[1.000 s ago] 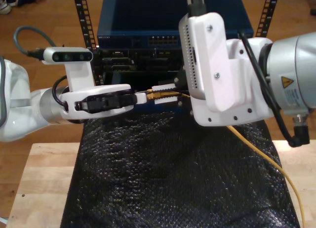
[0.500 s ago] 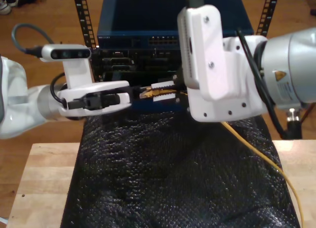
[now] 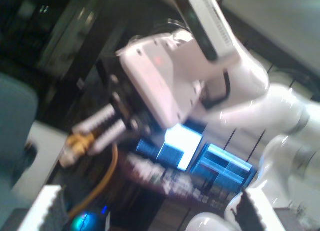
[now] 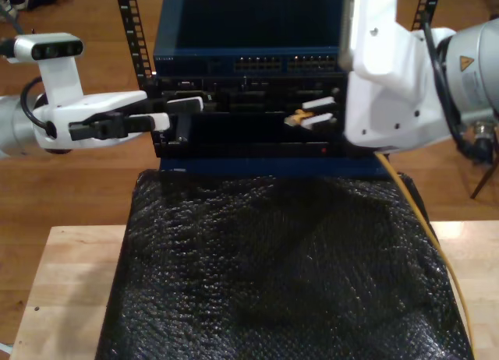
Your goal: Grab the cable and plug it in
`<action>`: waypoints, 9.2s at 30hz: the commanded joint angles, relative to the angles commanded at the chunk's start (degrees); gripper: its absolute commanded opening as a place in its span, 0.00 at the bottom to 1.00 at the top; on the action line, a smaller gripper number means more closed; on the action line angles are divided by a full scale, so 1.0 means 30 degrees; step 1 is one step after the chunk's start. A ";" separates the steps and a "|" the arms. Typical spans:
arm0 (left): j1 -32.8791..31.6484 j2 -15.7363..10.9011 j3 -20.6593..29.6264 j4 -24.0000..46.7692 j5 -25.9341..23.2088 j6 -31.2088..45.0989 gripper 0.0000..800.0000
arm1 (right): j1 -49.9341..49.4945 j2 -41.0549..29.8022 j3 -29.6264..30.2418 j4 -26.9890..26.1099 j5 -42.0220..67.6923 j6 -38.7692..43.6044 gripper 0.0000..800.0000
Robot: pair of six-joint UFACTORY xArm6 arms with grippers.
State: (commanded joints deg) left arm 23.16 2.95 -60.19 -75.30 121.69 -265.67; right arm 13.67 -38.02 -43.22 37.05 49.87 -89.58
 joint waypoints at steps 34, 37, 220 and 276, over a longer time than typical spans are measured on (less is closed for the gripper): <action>0.7004 -0.2081 -0.1524 1.9516 -0.4601 1.4418 1.00 | -0.3604 0.4161 -0.1729 -0.2842 0.5158 0.1846 0.00; 0.8821 -0.2081 -0.0733 2.0571 -0.4601 1.6293 1.00 | -0.3604 0.4425 -0.1846 -0.2842 0.5158 0.2051 0.00; 1.9370 -1.0608 1.8022 2.6813 -2.0601 2.7839 1.00 | 0.1993 1.0637 0.4278 -1.4681 -2.8484 0.2315 0.00; 1.9370 -1.0608 1.8022 2.6813 -2.0601 2.7839 1.00 | 0.5509 2.1304 -0.2198 -0.0440 -4.2051 -0.4337 0.00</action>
State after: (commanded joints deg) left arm 81.27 -28.88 -6.12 5.14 59.89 -182.15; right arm 30.20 25.89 -49.81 35.74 -76.29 -102.59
